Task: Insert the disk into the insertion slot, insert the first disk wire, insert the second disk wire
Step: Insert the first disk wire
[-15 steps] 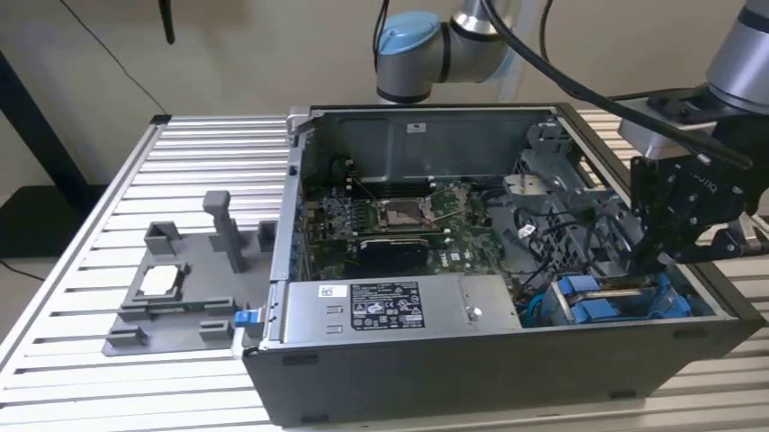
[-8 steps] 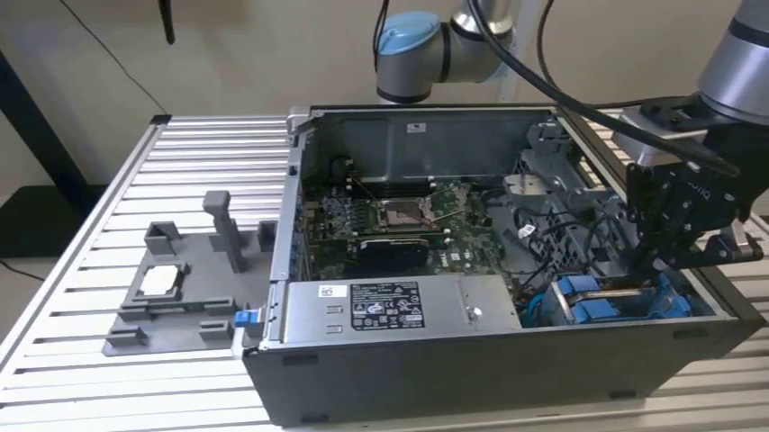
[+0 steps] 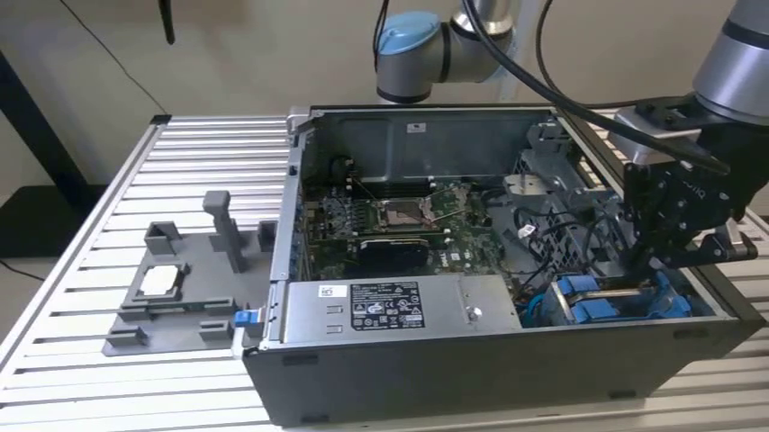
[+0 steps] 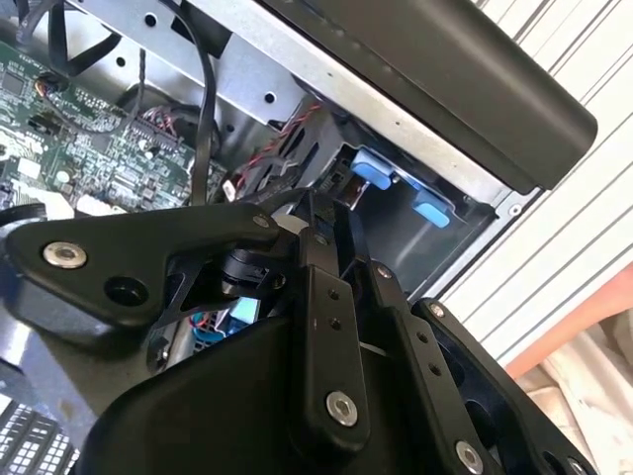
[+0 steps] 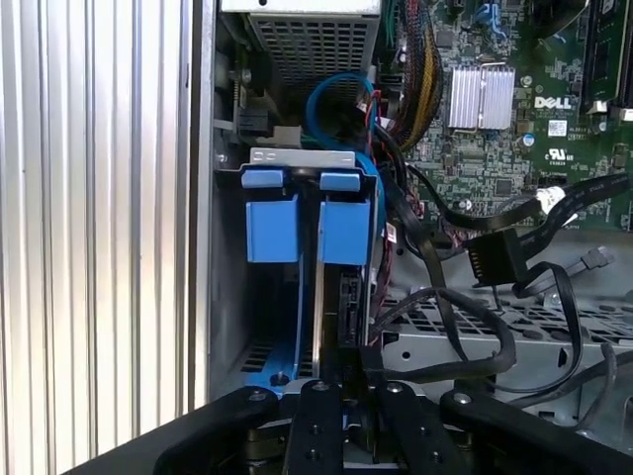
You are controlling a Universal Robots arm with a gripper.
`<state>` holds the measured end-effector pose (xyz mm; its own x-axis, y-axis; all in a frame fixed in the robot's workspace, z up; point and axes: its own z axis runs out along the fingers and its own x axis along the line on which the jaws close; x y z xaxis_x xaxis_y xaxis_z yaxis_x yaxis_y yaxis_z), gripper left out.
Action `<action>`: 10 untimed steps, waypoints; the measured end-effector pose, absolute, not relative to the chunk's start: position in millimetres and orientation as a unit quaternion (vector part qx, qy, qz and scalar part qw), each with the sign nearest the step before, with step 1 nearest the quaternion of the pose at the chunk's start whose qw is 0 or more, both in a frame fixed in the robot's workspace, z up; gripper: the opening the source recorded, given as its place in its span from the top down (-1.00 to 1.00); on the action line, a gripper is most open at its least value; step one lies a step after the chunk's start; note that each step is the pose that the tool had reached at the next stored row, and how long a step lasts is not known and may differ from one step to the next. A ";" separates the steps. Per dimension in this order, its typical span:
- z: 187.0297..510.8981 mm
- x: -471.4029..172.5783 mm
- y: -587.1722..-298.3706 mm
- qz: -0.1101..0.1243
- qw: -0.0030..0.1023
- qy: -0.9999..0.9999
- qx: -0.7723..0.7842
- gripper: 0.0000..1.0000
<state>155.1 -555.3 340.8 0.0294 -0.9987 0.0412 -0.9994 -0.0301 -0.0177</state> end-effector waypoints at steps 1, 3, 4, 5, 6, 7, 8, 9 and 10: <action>340.7 155.1 -555.1 0.020 0.007 -0.696 0.717 0.62; 340.6 155.1 -554.9 0.019 0.006 -0.696 0.717 0.62; 340.7 155.1 -554.9 0.019 0.006 -0.696 0.717 0.62; 341.0 155.3 -555.0 0.019 0.006 -0.696 0.717 0.62; 341.4 155.7 -555.0 0.019 0.007 -0.696 0.717 0.62; 341.9 156.3 -555.0 0.018 0.007 -0.696 0.717 0.62; 342.2 156.7 -555.0 0.018 0.008 -0.696 0.717 0.62; 342.3 157.0 -555.0 0.018 0.008 -0.697 0.717 0.62; 342.4 157.1 -555.0 0.018 0.008 -0.697 0.717 0.62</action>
